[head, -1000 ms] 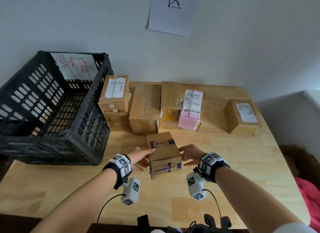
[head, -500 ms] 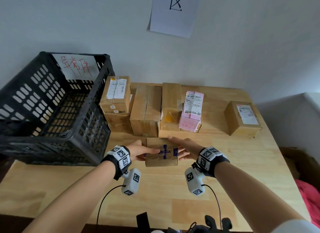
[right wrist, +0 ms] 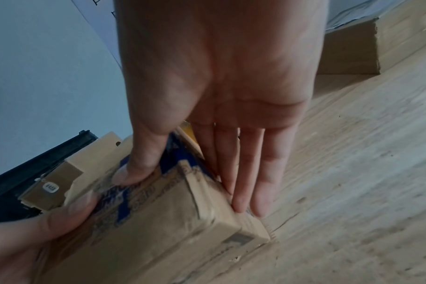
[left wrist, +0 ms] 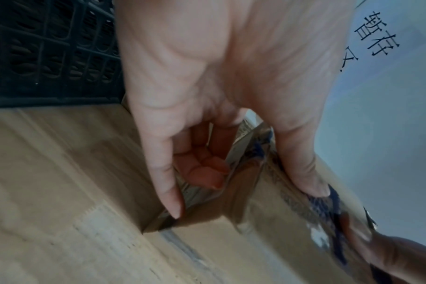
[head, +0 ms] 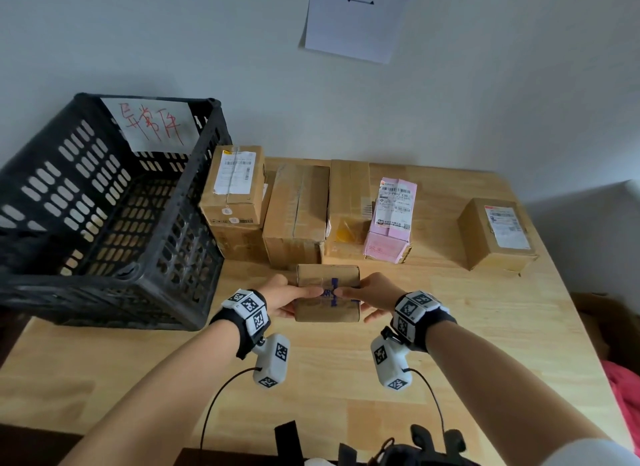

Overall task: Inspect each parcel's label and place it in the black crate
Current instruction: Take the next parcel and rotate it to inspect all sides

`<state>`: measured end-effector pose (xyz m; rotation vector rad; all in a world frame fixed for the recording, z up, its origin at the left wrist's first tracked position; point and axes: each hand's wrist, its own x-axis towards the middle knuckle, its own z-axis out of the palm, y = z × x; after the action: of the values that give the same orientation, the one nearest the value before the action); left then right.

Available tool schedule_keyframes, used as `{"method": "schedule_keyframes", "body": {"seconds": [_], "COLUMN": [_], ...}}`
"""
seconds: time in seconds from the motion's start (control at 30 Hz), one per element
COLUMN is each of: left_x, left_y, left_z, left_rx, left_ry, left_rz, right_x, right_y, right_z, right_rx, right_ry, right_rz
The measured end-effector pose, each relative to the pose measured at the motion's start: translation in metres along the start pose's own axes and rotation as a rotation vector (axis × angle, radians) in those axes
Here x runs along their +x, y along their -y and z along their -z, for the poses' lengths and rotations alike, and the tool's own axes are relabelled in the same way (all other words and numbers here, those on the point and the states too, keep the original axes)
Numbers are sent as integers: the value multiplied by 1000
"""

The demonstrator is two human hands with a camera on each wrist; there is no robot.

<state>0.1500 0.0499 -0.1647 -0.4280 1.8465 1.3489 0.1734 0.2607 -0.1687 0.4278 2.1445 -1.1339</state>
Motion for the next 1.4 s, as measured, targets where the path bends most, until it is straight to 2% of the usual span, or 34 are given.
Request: {"method": "schedule_keyframes", "body": {"seconds": [0.27, 0.47, 0.63, 0.73, 0.9, 1.03, 1.17, 1.3, 1.4], "left_x": [6, 4, -4, -7, -3, -4, 0, -2, -5], "left_y": [0, 2, 5, 8, 18, 33, 35, 33, 37], "left_z": [1, 3, 16, 27, 38, 33, 24, 26, 25], "left_rx": [-20, -1, 22, -75, -303, -176, -57, -55, -14], "left_ry": [-7, 3, 47, 66, -6, -82, -131, 5, 58], "left_rz": [6, -8, -6, 3, 60, 147, 144, 252, 265], "right_x": [-2, -7, -18, -26, -28, -24, -18, -13, -8], "right_y": [1, -1, -8, -8, 2, 8, 6, 0, -10], "right_z": [1, -3, 2, 8, -5, -17, -24, -26, -27], "right_rx": [27, 72, 120, 191, -12, -33, -87, -283, -335], "right_ry": [20, -17, -17, 7, 62, 62, 66, -67, -152], "right_rz": [18, 11, 32, 51, 159, 172, 113, 36, -49]}}
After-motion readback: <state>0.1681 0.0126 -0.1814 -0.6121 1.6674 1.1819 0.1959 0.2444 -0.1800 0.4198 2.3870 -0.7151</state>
